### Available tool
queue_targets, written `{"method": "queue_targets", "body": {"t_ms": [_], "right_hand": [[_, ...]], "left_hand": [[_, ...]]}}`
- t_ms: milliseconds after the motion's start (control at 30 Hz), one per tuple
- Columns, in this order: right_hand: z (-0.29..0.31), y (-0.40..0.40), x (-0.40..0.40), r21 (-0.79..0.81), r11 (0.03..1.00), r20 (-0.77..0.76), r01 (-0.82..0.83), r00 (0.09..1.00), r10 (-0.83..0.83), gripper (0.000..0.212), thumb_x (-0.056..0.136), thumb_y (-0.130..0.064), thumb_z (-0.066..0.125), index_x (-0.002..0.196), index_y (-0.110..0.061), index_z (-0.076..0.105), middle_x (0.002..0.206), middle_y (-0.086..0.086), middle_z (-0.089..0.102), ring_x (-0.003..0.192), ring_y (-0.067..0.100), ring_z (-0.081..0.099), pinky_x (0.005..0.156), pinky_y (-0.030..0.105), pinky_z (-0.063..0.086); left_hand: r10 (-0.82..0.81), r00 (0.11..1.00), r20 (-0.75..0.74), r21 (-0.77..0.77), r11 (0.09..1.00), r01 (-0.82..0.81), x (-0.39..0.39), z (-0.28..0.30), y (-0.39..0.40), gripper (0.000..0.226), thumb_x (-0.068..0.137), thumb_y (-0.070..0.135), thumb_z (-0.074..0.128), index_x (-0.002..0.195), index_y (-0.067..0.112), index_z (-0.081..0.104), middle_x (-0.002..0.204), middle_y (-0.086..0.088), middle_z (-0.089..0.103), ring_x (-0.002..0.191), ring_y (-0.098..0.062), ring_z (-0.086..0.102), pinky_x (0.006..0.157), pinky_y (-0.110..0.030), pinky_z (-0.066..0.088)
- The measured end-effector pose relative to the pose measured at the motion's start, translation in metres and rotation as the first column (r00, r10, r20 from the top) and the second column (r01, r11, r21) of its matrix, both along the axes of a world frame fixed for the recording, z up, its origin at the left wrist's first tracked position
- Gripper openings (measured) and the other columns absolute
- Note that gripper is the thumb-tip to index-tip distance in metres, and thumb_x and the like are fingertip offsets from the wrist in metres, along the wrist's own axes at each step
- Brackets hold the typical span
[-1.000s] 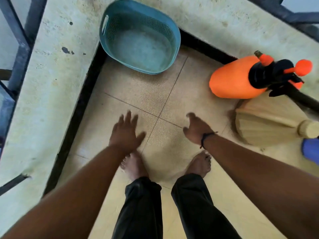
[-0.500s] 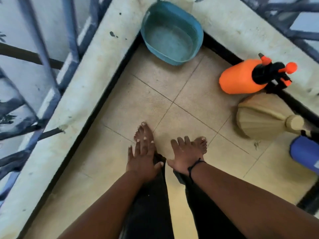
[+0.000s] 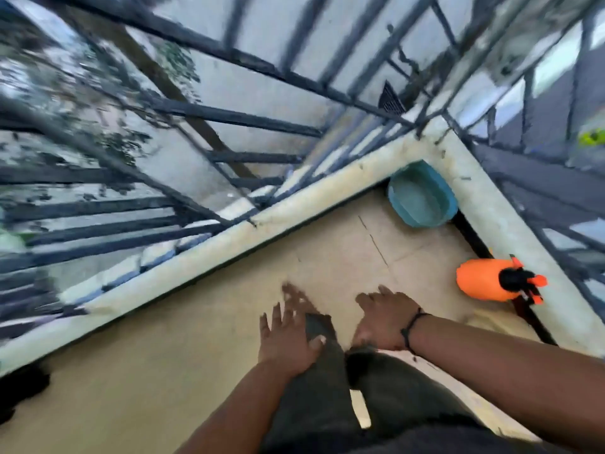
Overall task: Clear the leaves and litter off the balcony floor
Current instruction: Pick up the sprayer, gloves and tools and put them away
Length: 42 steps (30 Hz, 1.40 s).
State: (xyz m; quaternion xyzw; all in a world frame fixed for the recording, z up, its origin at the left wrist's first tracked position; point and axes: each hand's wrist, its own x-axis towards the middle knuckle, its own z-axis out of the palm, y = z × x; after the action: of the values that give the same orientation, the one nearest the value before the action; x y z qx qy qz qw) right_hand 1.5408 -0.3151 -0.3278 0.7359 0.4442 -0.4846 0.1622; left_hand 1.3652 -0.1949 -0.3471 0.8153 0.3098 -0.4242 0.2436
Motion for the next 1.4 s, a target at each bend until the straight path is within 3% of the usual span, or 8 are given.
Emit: {"method": "queue_targets", "body": {"t_ms": [167,333,533,700,867,1033,1400], "right_hand": [[0.097,0.057,-0.054,0.111,0.925,0.089,-0.364,0.930,0.356,0.072,0.091,-0.057,0.050,0.147,-0.017,0.027,0.147,0.009,0.041,0.142,0.031,0.027,0.109,0.041,0.035],[0.163,0.123,-0.143,0.199,0.743,0.165,-0.640,0.769,0.618,0.068,0.090,-0.057,0.052,0.144,-0.021,0.034,0.144,0.005,0.044,0.136,0.027,0.037,0.107,0.035,0.037],[0.195,0.208,-0.327,0.210,0.504,0.302,-0.838,0.546,0.782,0.071,0.089,-0.061,0.051,0.147,-0.025,0.032,0.144,0.001,0.046,0.135,0.024,0.040,0.105,0.033,0.039],[0.207,0.237,-0.528,0.318,0.333,0.249,-0.888,0.417,0.874,0.067,0.091,-0.057,0.053,0.147,-0.025,0.034,0.146,0.001,0.044,0.134,0.020,0.042,0.104,0.028,0.037],[0.229,0.247,-0.669,0.442,0.113,0.270,-0.890,0.252,0.929,0.059,0.093,-0.053,0.052,0.143,-0.025,0.037,0.140,0.002,0.048,0.129,0.020,0.046,0.101,0.028,0.038],[0.236,0.273,-0.747,0.442,-0.013,0.314,-0.897,0.141,0.939,0.060,0.092,-0.054,0.053,0.143,-0.025,0.036,0.138,0.003,0.049,0.131,0.022,0.042,0.102,0.033,0.041],[0.223,0.389,-0.877,0.443,-0.197,0.304,-0.875,-0.060,0.951,0.066,0.089,-0.054,0.055,0.144,-0.021,0.036,0.141,0.009,0.046,0.133,0.028,0.039,0.105,0.043,0.041]], "left_hand": [[0.217,0.973,0.074,0.102,0.969,-0.224,-0.085,0.089,0.011,0.083,0.098,0.061,0.033,0.157,0.024,-0.011,0.164,-0.004,-0.019,0.151,-0.028,-0.013,0.121,-0.052,-0.008],[0.456,0.863,0.216,0.182,0.850,-0.494,-0.194,0.149,0.027,0.082,0.098,0.063,0.031,0.157,0.024,-0.010,0.164,-0.005,-0.016,0.152,-0.027,-0.013,0.120,-0.050,-0.008],[0.756,0.589,0.288,0.201,0.553,-0.808,-0.398,0.176,0.026,0.086,0.096,0.065,0.036,0.158,0.022,-0.007,0.165,-0.008,-0.014,0.152,-0.029,-0.010,0.120,-0.051,-0.006],[0.878,0.412,0.245,0.289,0.340,-0.895,-0.584,0.205,0.016,0.090,0.094,0.069,0.037,0.157,0.023,-0.007,0.165,-0.007,-0.015,0.152,-0.031,-0.009,0.121,-0.051,-0.005],[0.920,0.234,0.314,0.359,0.114,-0.927,-0.695,0.218,0.019,0.089,0.093,0.069,0.038,0.158,0.022,-0.002,0.166,-0.008,-0.008,0.152,-0.031,-0.003,0.121,-0.052,0.000],[0.923,0.068,0.378,0.330,-0.066,-0.942,-0.741,0.221,0.020,0.090,0.092,0.070,0.039,0.158,0.024,0.000,0.166,-0.008,-0.008,0.152,-0.030,-0.003,0.121,-0.051,0.000],[0.930,-0.159,0.331,0.415,-0.294,-0.861,-0.838,0.228,0.070,0.091,0.091,0.073,0.035,0.158,0.026,-0.003,0.166,-0.004,-0.007,0.153,-0.028,-0.003,0.122,-0.048,0.002]]}}
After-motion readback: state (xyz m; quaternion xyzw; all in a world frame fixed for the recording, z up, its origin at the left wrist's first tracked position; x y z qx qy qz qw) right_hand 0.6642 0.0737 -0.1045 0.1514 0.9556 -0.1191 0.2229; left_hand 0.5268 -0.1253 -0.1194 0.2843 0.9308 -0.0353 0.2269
